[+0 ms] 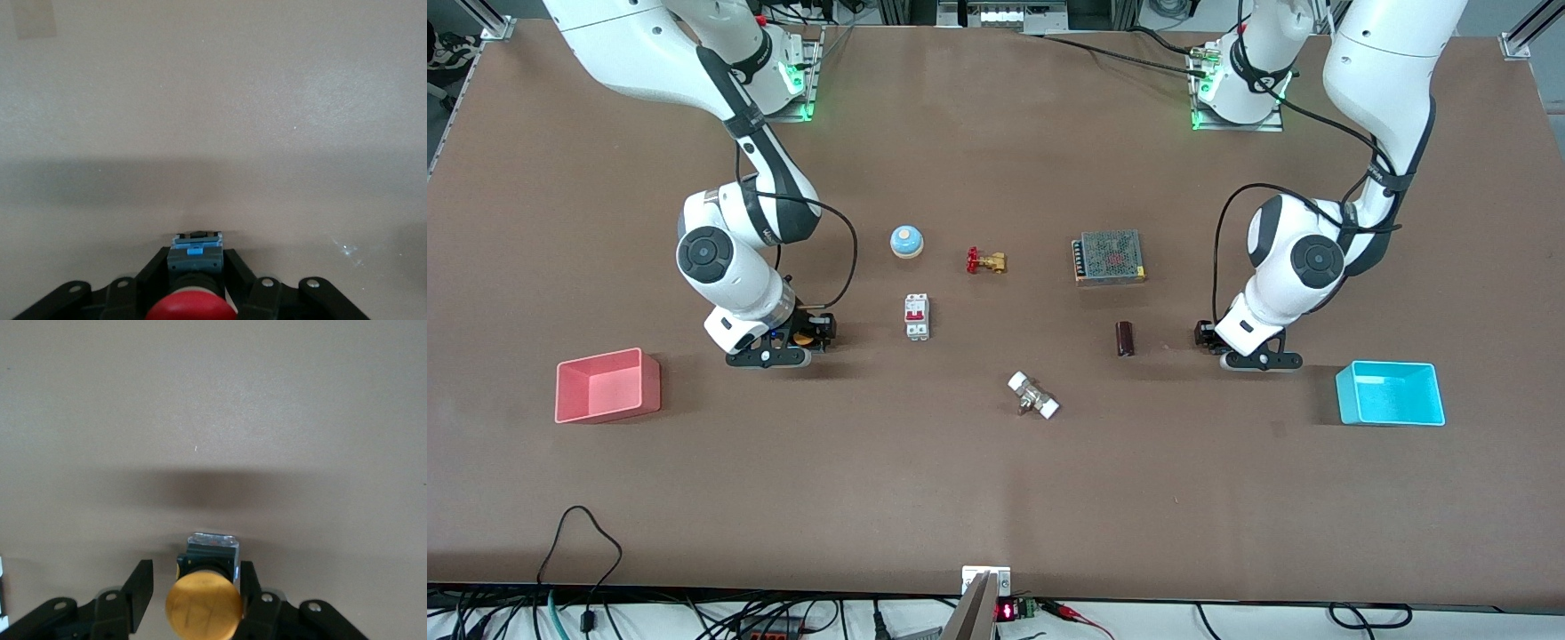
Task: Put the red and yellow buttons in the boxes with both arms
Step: 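Lower and close the right gripper on the yellow button while the left grasps red, then carry the yellow button to the pink box while the left gripper carries red to cyan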
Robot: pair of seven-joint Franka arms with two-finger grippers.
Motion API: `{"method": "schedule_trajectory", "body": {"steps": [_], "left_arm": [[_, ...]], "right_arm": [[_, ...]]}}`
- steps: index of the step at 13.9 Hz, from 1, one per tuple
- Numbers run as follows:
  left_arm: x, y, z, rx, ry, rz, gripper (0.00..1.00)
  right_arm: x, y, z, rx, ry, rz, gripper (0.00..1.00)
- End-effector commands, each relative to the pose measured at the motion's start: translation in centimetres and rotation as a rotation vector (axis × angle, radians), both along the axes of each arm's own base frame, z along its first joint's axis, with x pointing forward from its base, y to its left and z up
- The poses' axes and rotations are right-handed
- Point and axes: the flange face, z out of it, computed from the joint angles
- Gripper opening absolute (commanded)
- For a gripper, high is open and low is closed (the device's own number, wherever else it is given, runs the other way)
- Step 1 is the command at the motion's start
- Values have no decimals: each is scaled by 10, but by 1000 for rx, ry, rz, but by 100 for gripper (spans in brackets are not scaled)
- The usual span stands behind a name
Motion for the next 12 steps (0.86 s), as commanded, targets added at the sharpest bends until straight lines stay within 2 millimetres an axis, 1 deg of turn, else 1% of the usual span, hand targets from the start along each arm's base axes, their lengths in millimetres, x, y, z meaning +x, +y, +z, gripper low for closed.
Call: {"method": "schedule_trajectory", "body": {"steps": [1,2,3,4,6,7,8,9,10,11,12], "left_arm": [[7,5,20,-6,-31,13,26],[9,7,29,-5,-32,14,25],[16,9,43,-4,-33,18,25],[26,15,59,3,-1,28,25],[52,41,98,14,80,25,25],[62,54,113,15,113,-4,25],[70,70,128,16,128,-16,25],[79,95,139,14,129,2,25],[86,120,150,17,116,26,25],[91,147,149,24,116,50,26],[95,168,145,35,115,67,26]], "right_arm": [[-2,2,-2,-6,-10,25,45],[-3,1,-3,-7,-9,35,41],[-3,0,-3,-8,-8,41,36],[-3,0,-3,-8,-8,42,31],[-3,0,-2,-8,-8,44,24],[-2,0,0,-8,-10,51,23],[1,-2,7,-8,-20,79,23],[5,-8,26,-9,-41,100,23],[8,-20,45,-17,-29,112,22],[13,-35,76,-26,-23,138,22],[17,-57,103,-34,-14,161,22]]}}
